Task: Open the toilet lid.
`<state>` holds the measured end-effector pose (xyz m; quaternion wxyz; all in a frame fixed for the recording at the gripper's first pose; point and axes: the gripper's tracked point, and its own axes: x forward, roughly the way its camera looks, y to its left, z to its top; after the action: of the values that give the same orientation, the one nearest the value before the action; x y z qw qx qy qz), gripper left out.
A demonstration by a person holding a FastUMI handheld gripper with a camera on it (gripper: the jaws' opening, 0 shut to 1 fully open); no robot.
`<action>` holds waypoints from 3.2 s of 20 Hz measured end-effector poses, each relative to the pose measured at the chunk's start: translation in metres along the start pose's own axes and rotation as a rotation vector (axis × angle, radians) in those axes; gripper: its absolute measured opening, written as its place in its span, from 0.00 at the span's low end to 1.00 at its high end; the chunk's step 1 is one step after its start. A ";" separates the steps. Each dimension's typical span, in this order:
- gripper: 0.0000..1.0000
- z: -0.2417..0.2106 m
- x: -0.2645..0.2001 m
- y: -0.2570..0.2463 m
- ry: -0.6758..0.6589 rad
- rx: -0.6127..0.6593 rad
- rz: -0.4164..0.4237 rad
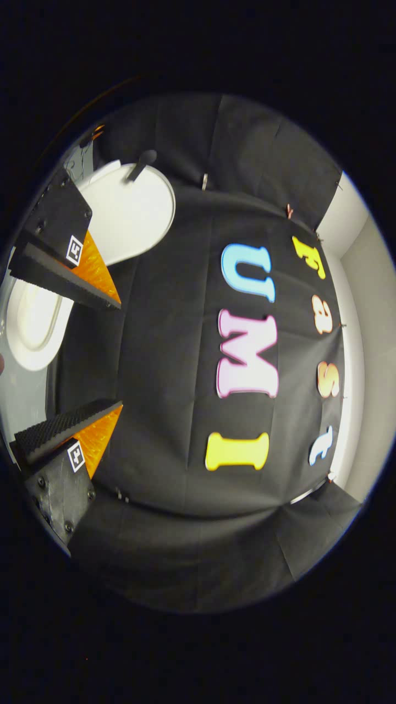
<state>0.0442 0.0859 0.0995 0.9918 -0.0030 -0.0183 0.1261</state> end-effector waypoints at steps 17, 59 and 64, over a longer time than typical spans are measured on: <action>0.99 -0.063 -0.037 -0.075 -0.059 0.028 -0.154; 0.99 -0.100 -0.026 -0.081 0.021 0.012 -0.156; 0.99 -0.100 -0.025 -0.086 0.024 0.021 -0.164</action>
<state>0.0450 -0.0034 -0.0001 0.9990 0.0075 -0.0051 0.0447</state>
